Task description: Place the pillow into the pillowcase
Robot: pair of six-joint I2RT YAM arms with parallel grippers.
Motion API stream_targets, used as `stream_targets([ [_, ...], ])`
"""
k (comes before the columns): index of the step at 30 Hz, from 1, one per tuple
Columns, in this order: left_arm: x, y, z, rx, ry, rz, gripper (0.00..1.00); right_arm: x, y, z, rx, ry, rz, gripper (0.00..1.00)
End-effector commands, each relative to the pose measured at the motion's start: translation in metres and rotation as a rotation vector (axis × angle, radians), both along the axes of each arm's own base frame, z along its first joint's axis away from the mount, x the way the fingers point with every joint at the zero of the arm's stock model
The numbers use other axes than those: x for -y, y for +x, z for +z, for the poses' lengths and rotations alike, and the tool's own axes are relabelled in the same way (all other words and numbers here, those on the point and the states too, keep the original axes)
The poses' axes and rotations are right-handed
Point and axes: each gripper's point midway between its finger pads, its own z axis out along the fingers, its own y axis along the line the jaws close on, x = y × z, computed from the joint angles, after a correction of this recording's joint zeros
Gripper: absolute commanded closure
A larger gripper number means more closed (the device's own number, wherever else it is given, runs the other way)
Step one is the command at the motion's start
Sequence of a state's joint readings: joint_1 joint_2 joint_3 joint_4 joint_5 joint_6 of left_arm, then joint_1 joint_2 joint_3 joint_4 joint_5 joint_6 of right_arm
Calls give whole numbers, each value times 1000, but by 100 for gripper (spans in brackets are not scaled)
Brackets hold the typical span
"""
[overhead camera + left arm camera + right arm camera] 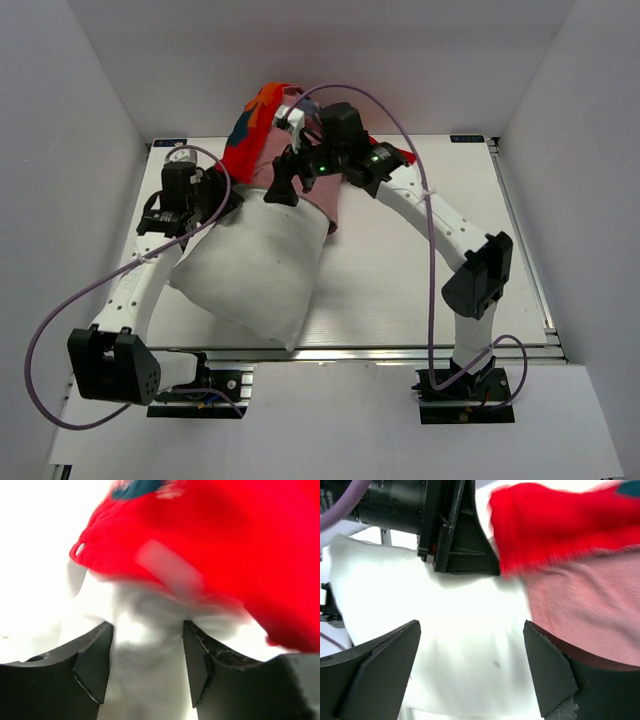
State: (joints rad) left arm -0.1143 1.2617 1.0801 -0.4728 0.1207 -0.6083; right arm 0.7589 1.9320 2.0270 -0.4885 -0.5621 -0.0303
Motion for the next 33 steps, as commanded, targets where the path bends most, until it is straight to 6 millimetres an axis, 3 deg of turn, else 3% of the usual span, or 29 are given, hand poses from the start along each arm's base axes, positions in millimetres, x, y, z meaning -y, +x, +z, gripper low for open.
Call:
stream_targets([
  [1, -37, -8, 60, 131, 136, 138, 33, 30, -1, 84, 280, 126, 53, 11],
  [3, -43, -14, 92, 201, 145, 163, 31, 42, 14, 83, 340, 121, -2, 11],
  [4, -44, -19, 97, 205, 154, 158, 25, 50, 13, 84, 376, 119, -4, 11],
  [5, -43, -22, 107, 224, 152, 150, 23, 55, 16, 58, 345, 81, -11, 11],
  [6, -43, -28, 114, 238, 150, 142, 22, 59, 20, 51, 352, 73, -26, 10],
  [7, -41, -31, 115, 238, 155, 126, 20, 63, 19, 44, 354, 58, -33, 11],
  [8, -36, -36, 113, 224, 152, 91, 18, 66, 21, 19, 332, 13, -46, 11],
  [10, -28, -46, 113, 213, 169, 29, 18, 69, 24, 8, 330, -4, -72, 11],
  [12, -6, -56, 112, 206, 162, -89, 19, 73, 33, -7, 335, -33, -112, 11],
  [15, 29, -73, 78, 99, 204, -224, 20, 73, 42, -17, 338, -57, -137, 11],
  [16, 48, -82, 67, 82, 245, -281, 20, 73, 45, -18, 336, -58, -146, 11],
  [19, 52, -86, 19, -29, 381, -268, 19, 69, 49, -15, 332, -47, -148, 10],
  [22, 41, -77, -21, -123, 489, -206, 16, 68, 53, -12, 339, -42, -157, 11],
  [25, 27, -59, -38, -148, 589, -119, 14, 64, 55, -10, 355, -34, -142, 11],
  [27, 21, -47, -36, -138, 634, -70, 14, 58, 59, -8, 360, -22, -127, 11],
  [30, 22, -36, -47, -151, 680, -69, 16, 48, 65, -22, 336, -22, -101, 10],
  [31, 22, -34, -52, -161, 681, -75, 20, 43, 67, -21, 337, -13, -90, 10],
  [33, 24, -31, -66, -187, 682, -93, 33, 35, 72, -38, 304, -29, -68, 11],
])
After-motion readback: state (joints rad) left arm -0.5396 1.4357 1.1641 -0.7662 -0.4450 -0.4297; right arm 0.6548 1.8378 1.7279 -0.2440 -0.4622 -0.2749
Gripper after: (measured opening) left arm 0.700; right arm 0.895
